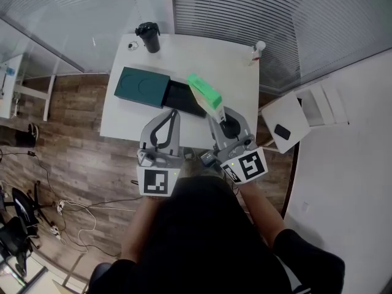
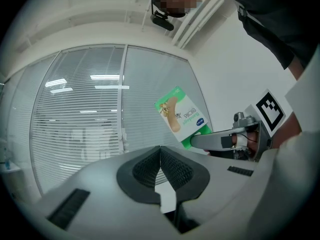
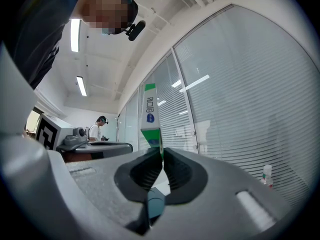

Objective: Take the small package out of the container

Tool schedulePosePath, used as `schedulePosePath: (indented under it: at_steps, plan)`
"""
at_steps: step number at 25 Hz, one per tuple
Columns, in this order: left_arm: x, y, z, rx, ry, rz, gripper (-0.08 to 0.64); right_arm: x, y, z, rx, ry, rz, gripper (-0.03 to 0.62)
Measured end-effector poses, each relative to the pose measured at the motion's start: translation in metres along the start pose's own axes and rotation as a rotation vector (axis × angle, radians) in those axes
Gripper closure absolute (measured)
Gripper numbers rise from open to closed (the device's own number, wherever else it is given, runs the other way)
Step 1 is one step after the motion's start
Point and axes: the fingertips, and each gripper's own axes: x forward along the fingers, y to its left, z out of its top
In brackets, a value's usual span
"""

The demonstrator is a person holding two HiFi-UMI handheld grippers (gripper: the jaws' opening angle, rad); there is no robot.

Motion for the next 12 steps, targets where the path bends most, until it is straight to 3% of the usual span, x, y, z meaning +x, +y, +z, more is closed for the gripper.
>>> schedulePosePath:
  at_steps: [5, 12]
  plan:
    - [-0.019, 0.009, 0.019, 0.05, -0.048, -0.043, 0.561, 0.003, 0.024, 0.004, 0.012, -0.006, -0.032, 0.589]
    - [-0.032, 0.026, 0.026, 0.059, -0.13, -0.09, 0.561, 0.002, 0.054, -0.003, 0.022, 0.012, -0.093, 0.589]
